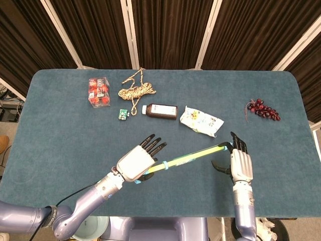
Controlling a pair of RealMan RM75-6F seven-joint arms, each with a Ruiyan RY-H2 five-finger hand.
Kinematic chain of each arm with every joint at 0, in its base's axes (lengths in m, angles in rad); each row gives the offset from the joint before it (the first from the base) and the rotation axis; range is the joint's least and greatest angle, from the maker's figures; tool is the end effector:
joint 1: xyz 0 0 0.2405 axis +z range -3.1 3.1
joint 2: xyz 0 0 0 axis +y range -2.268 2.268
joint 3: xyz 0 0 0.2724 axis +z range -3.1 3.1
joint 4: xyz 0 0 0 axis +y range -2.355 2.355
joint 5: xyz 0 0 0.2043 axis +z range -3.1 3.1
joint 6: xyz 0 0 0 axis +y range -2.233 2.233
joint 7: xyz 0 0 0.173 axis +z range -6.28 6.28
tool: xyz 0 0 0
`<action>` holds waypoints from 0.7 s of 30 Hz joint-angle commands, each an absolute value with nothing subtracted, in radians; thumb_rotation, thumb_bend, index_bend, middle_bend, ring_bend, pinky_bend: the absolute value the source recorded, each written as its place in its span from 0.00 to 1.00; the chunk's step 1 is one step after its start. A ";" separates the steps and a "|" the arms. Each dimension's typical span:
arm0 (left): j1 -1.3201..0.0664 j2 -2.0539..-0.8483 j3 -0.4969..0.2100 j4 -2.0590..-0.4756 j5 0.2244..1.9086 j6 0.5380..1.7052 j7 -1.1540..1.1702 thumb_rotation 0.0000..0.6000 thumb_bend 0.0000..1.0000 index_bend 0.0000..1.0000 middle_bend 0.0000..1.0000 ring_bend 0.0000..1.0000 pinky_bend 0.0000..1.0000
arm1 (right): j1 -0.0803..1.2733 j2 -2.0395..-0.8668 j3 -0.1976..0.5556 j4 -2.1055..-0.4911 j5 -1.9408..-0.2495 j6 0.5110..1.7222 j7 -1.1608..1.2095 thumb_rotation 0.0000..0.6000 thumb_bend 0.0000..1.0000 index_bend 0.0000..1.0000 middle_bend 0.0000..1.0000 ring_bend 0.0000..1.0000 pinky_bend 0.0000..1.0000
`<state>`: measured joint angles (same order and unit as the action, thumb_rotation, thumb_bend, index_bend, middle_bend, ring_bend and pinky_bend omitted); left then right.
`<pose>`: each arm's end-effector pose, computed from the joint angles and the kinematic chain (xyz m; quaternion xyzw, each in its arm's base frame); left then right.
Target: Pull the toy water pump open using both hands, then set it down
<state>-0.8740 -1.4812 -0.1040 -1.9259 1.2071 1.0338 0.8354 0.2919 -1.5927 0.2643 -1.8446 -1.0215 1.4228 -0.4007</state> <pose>-0.0273 0.2954 -0.0156 -0.8482 -0.1562 -0.3901 0.3225 -0.2205 -0.2803 0.0353 0.4698 -0.5568 0.4347 0.5295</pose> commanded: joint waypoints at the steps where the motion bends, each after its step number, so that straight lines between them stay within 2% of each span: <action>1: -0.877 -1.484 -0.107 -1.931 1.202 1.036 0.834 1.00 0.39 0.68 0.06 0.00 0.00 | 0.298 -1.604 0.272 -1.841 -1.017 1.428 -0.400 1.00 0.28 0.36 0.06 0.00 0.00; 21: -0.903 -1.474 -0.120 -1.966 1.186 1.050 0.863 1.00 0.39 0.69 0.06 0.00 0.00 | 0.310 -1.628 0.281 -1.808 -0.970 1.427 -0.395 1.00 0.28 0.35 0.06 0.00 0.00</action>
<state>-0.9031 -1.4744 -0.1201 -1.9656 1.1860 1.0497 0.8630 0.3095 -1.6278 0.2805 -1.8083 -0.9706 1.4269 -0.3957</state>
